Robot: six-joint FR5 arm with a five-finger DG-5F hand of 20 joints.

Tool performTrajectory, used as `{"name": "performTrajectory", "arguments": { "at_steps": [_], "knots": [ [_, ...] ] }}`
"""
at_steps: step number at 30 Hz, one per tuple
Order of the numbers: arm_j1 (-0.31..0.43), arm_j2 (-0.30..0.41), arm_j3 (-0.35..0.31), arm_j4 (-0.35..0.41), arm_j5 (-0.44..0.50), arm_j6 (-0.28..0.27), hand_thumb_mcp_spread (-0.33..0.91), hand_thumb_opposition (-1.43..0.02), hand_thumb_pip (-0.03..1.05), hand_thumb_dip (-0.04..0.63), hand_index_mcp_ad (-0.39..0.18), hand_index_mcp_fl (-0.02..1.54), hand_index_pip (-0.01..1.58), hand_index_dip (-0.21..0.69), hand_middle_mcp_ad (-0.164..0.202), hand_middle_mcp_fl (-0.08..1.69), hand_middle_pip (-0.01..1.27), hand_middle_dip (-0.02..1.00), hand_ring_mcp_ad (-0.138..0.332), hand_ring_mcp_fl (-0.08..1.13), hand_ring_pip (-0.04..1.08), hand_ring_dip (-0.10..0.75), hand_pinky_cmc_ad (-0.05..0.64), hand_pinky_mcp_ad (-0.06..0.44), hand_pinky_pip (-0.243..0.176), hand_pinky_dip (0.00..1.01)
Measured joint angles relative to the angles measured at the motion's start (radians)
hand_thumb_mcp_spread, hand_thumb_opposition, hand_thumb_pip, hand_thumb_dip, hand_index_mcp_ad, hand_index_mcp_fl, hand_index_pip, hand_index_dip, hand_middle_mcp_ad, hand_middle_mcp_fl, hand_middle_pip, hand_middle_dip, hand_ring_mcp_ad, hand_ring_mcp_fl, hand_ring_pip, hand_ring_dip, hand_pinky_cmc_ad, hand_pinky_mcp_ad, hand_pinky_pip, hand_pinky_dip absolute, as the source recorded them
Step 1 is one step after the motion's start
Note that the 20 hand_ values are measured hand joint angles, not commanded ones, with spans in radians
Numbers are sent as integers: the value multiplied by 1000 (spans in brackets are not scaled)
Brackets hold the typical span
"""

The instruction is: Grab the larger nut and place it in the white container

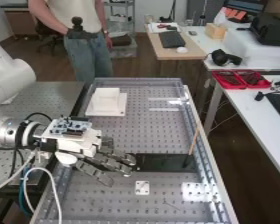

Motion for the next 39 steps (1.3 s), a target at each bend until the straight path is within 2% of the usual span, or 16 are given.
{"name": "performTrajectory", "arguments": {
  "at_steps": [39],
  "knots": [
    [-13,-34,11,22,-12,7,243,-836,864,202,-211,7,1557,-99,82,5,124,155,152,2,220,63,349,293,-96,658]
  ]
}}
